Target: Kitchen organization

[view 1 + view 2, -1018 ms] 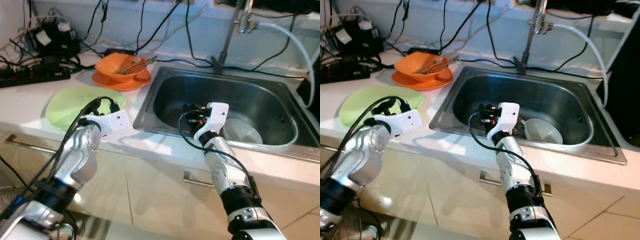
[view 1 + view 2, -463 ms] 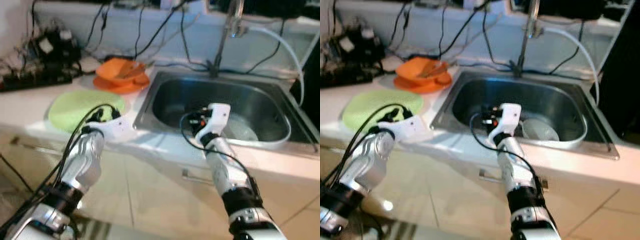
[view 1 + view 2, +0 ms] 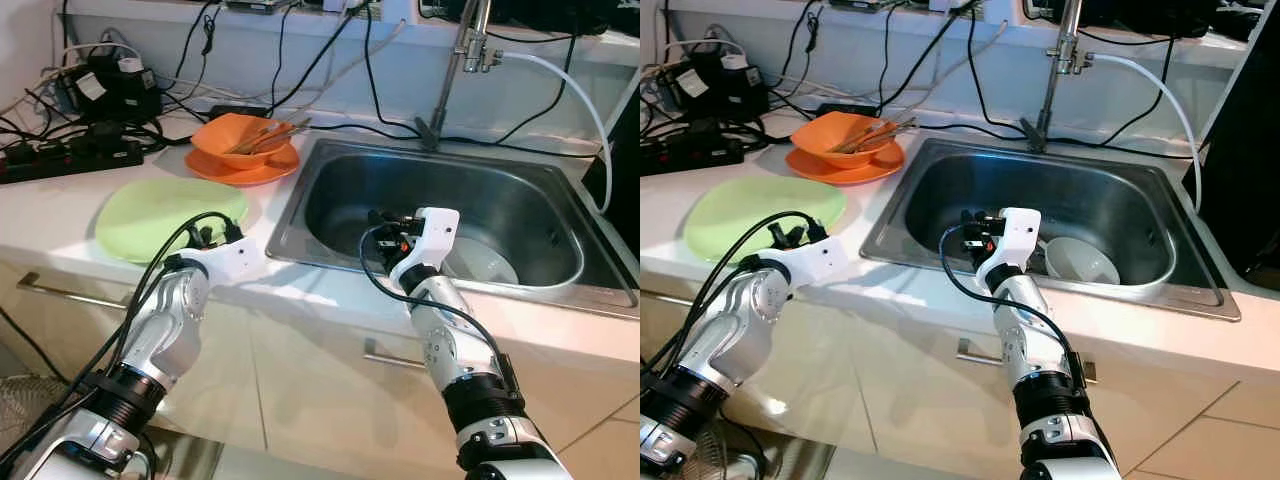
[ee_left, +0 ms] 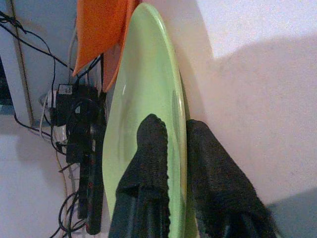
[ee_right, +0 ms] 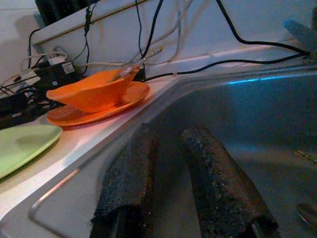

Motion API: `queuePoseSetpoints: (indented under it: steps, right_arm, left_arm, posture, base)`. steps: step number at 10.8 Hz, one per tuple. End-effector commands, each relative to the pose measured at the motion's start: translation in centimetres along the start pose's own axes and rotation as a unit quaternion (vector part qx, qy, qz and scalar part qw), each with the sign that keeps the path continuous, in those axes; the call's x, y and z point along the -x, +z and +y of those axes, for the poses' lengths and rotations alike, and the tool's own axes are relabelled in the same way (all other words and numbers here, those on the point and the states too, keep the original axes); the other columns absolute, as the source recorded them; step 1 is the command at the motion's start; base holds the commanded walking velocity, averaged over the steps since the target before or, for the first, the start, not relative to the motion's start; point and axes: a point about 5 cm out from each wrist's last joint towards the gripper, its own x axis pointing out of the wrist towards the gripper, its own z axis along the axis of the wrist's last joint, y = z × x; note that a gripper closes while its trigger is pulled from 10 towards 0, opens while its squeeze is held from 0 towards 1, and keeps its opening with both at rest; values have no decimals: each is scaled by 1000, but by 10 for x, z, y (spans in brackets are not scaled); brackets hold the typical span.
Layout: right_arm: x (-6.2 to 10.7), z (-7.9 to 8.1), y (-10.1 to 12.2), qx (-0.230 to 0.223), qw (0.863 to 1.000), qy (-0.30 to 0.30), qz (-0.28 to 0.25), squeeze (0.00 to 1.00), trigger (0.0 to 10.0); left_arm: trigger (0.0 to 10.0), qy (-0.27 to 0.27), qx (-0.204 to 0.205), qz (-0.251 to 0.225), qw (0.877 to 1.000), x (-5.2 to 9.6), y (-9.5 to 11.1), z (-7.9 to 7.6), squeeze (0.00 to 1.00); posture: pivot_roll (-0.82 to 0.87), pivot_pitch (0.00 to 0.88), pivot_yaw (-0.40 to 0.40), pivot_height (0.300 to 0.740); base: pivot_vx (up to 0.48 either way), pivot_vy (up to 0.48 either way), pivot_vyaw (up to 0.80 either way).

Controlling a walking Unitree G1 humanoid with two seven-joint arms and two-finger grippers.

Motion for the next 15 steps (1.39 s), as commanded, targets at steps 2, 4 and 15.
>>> queuePoseSetpoints:
  steps: [2,4,15]
  right_arm:
    - [-1,-1,4,-6,1000,-1,-4,0,10000]
    - [-1,-1,4,-6,1000,-2,-4,0,10000]
    - [-5,-2,8,-3,1000,2,-5,0,10000]
  left_arm:
    - [0,-79,1,59,995,-3,-30,-32,0]
    - [0,-75,1,63,995,-5,-32,-29,0]
    - [10000,220,6,-71,973,24,28,50,0]
  posture:
    - [235,0,-48,740]
    - [228,0,-49,740]
    - [238,0,-64,740]
  base:
    - [0,0,0]
    - [0,0,0]
    - [0,0,0]
